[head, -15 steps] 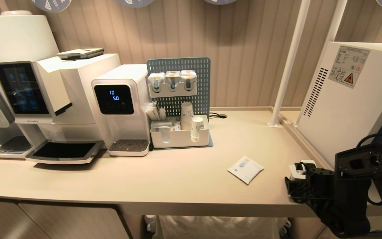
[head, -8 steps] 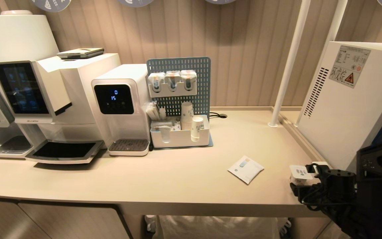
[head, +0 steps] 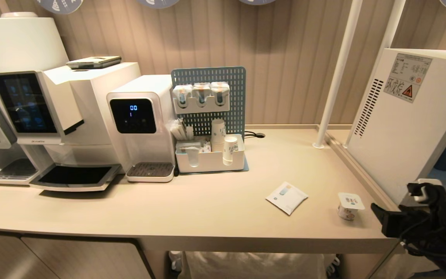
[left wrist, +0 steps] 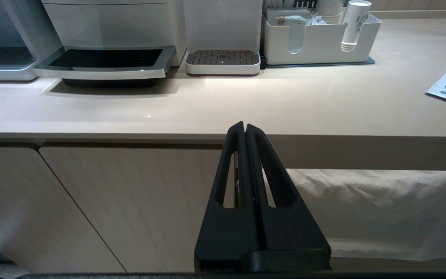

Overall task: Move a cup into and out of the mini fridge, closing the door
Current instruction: Close the freezer door

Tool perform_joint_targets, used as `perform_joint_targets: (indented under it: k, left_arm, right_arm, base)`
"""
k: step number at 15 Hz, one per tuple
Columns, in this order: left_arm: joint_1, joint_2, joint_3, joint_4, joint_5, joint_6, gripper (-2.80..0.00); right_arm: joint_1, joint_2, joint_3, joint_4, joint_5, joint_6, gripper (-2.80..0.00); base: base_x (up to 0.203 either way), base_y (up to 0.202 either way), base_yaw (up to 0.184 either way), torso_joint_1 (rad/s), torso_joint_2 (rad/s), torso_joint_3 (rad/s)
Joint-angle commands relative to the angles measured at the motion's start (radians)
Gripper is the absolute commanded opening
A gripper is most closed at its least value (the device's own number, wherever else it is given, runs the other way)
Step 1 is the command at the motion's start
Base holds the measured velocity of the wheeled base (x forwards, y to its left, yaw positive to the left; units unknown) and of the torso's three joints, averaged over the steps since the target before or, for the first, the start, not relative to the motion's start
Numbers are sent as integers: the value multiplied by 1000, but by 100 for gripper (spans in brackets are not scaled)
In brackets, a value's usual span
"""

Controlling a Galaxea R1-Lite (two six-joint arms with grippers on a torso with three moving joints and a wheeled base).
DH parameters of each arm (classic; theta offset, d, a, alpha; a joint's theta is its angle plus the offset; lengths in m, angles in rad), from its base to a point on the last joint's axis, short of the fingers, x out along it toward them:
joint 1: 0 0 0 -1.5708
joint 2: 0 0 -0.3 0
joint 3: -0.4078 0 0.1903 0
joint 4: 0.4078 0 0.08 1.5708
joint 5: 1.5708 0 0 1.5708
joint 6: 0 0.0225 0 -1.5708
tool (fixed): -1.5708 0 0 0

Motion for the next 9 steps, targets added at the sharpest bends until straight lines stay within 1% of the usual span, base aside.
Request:
perform_joint_targets:
  k: [1, 3, 5, 7, 9]
  left_arm:
    - [0, 0, 0, 0, 0, 0, -280]
    - [0, 0, 0, 0, 0, 0, -280]
    - [0, 0, 0, 0, 0, 0, -280]
    - [0, 0, 0, 0, 0, 0, -280]
    - [0, 0, 0, 0, 0, 3, -280]
  right_arm:
    - [1, -229, 11, 37, 3, -2, -280]
    - [5, -413, -9, 130, 8, -48, -280]
    - [6, -619, -85, 285, 9, -87, -280]
    - [10, -850, -219, 555, 11, -103, -280]
    - [37, -1100, -393, 983, 20, -99, -280]
  base:
    - [0, 0, 0, 0, 0, 0]
    - [0, 0, 0, 0, 0, 0]
    - [0, 0, 0, 0, 0, 0]
    - [0, 0, 0, 0, 0, 0]
    - [0, 0, 0, 0, 0, 0]
